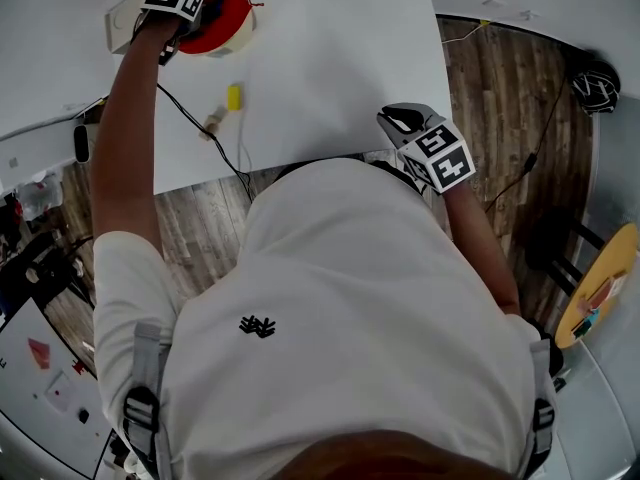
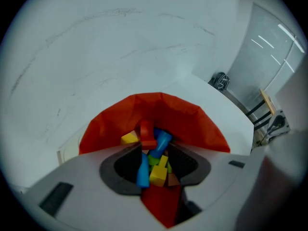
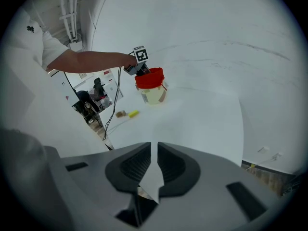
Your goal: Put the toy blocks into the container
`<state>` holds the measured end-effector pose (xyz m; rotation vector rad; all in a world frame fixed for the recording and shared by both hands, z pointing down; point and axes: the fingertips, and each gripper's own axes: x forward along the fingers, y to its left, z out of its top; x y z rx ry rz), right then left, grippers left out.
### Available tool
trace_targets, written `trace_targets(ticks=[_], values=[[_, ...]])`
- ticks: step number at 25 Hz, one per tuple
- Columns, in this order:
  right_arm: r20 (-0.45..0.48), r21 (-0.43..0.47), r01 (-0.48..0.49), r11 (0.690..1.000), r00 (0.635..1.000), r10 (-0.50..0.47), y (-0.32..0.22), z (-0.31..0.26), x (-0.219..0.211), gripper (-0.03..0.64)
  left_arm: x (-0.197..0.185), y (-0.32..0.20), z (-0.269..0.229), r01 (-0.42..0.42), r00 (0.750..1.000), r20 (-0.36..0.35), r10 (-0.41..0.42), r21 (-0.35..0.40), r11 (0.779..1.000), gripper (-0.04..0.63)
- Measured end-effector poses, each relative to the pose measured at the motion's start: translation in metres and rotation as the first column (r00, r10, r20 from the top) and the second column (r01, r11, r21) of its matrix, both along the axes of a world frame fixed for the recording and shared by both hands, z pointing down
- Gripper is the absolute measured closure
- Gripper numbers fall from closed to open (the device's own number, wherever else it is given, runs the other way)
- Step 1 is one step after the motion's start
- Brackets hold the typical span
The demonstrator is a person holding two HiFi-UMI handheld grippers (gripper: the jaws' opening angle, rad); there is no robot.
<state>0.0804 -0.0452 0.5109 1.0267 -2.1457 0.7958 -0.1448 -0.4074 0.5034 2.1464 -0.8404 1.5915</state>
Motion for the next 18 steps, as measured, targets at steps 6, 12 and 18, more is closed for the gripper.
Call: trace_targets(ticks=[6, 12, 18], values=[[0.01, 0.019, 0.046, 0.999, 0.999, -0.046, 0.0, 0.0, -0.003, 0.574, -0.007, 0.014, -0.032, 0.06, 0.991, -0.122, -0.049, 0.084, 0.995, 0.423], [0.02, 0.042, 0.101, 0.994, 0.995, -0.101, -0.002, -0.001, -0.007, 0.577, -0.015, 0.053, -0.068, 0.138, 0.954, -0.289, -0.082, 0.178, 0.974, 0.432], [0.025, 0.057, 0.177, 0.983, 0.984, -0.179, 0.0, -0.005, -0.009, 0.577, -0.018, 0.109, -0.089, 0.174, 0.929, -0.364, -0.062, 0.286, 0.942, 0.452]])
